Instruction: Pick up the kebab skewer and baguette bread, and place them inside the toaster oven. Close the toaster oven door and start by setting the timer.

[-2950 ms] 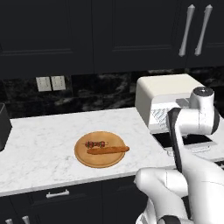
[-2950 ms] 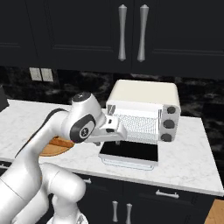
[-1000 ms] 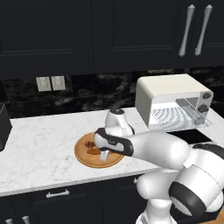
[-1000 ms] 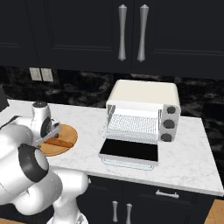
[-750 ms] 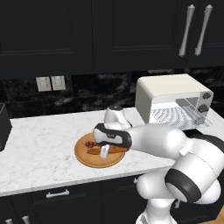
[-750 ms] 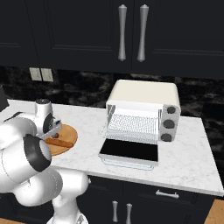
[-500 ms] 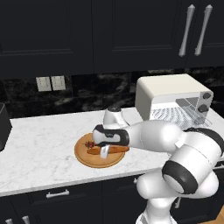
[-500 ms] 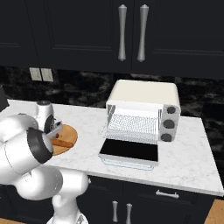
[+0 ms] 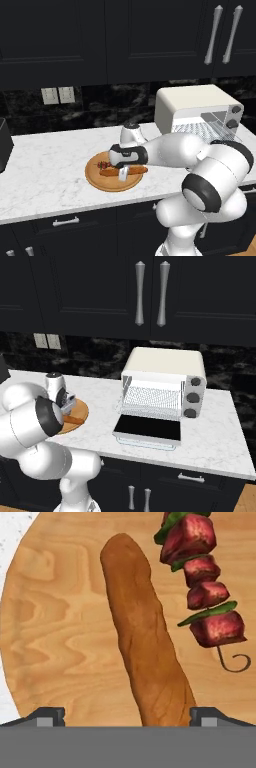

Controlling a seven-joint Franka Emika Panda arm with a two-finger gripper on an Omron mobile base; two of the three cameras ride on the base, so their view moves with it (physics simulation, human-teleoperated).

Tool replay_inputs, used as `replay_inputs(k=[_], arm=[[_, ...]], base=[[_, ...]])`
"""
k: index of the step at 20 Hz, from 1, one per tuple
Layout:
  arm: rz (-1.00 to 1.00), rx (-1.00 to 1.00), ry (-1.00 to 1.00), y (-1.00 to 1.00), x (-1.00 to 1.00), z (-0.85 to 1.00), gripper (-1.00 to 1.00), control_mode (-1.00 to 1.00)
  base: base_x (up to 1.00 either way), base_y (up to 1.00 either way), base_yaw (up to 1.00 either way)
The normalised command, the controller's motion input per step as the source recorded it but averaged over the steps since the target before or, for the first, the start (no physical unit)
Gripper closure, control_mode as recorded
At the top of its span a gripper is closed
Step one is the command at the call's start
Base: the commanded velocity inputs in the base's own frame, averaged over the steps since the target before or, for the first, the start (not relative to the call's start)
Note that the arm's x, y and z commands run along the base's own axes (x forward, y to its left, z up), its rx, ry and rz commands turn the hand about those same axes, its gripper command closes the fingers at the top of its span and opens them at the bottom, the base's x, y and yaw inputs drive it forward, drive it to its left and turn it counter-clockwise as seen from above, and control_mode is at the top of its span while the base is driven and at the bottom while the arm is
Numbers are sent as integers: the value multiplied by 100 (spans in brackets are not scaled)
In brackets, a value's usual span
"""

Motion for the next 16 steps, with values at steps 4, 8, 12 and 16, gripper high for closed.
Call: replay_inputs(k=[4,8,12,16], arm=[[0,-2,0,-15,15,-15,-100,-100],[0,0,-1,-5,2,-15,-100,-100],[0,0,-3,-4,0,-15,-100,-100],[0,0,-7,0,0,-8,-100,-100]], base=[[0,0,0],[0,0,0],[0,0,0],[0,0,0]])
